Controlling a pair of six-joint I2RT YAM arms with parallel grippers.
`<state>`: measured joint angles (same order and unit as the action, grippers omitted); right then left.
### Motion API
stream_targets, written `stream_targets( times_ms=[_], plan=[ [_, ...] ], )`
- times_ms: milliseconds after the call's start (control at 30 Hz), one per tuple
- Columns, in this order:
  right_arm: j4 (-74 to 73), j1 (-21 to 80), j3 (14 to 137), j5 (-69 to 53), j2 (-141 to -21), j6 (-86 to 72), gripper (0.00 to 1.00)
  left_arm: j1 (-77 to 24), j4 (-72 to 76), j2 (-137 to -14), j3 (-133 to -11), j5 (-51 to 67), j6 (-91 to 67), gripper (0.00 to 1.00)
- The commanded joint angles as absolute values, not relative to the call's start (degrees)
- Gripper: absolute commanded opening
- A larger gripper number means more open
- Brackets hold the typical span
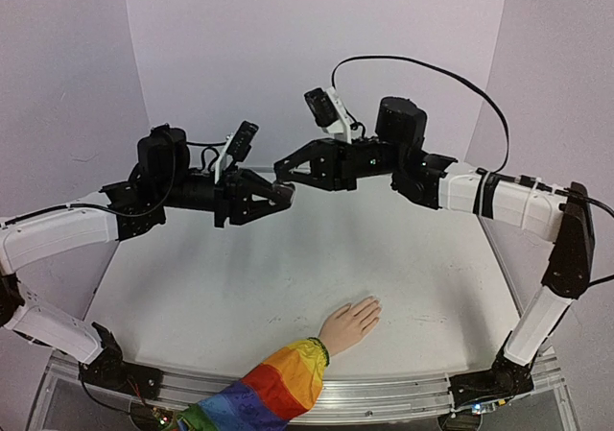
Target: Paint the nails
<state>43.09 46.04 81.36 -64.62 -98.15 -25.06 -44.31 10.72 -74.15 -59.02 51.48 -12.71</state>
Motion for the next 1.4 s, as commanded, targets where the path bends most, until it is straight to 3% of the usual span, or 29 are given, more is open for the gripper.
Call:
stream_targets(
  times_ms=[0,67,100,200,300,533,667,1167,1333,1367],
  plan=[
    [30.19,45.18,82.9,-44.25,-91.97,-21.57,0.55,-45.67,15.03,-70.67,-57.18,27.08,-5.58,0.0],
    [21.88,44.51,85.08,-33.47,-91.2,-19.5,0.75,-48.24,13.0,-70.03,-56.78,14.66,-0.87,0.0],
    [19.09,44.33,85.92,-29.18,-91.03,-19.2,0.78,-49.86,12.08,-70.01,-56.84,8.65,2.15,0.0],
    [16.36,44.38,86.69,-23.58,-90.84,-20.98,0.82,-52.8,11.19,-70.91,-57.57,-3.72,5.71,0.0],
    [16.16,45.56,87.91,-21.56,-92.28,-24.13,0.78,-53.73,11.21,-71.75,-58.09,-9.75,6.17,0.0],
    [15.38,49.2,92.05,-16.45,-96.52,-26.89,0.67,-54.51,11.16,-74.26,-59.42,-12.12,3.54,0.0],
    [15.38,49.49,93.68,-14.4,-98.51,-28.38,0.51,-54.79,11.17,-74.87,-59.6,-12.51,3.28,0.0],
    [19.83,49.91,97.8,-21.43,-103.86,-30.76,0.22,-55.11,11.25,-75.18,-60.44,-12.54,2.38,0.0],
    [21.35,49.73,95.82,-23.97,-102.57,-28.75,0.0,-55.04,11.26,-74.44,-60.92,-10.18,1.47,0.0],
    [21.78,49.61,95.12,-24.95,-102.0,-27.88,0.0,-54.9,11.17,-74.1,-60.84,-9.2,1.13,0.0]
  ],
)
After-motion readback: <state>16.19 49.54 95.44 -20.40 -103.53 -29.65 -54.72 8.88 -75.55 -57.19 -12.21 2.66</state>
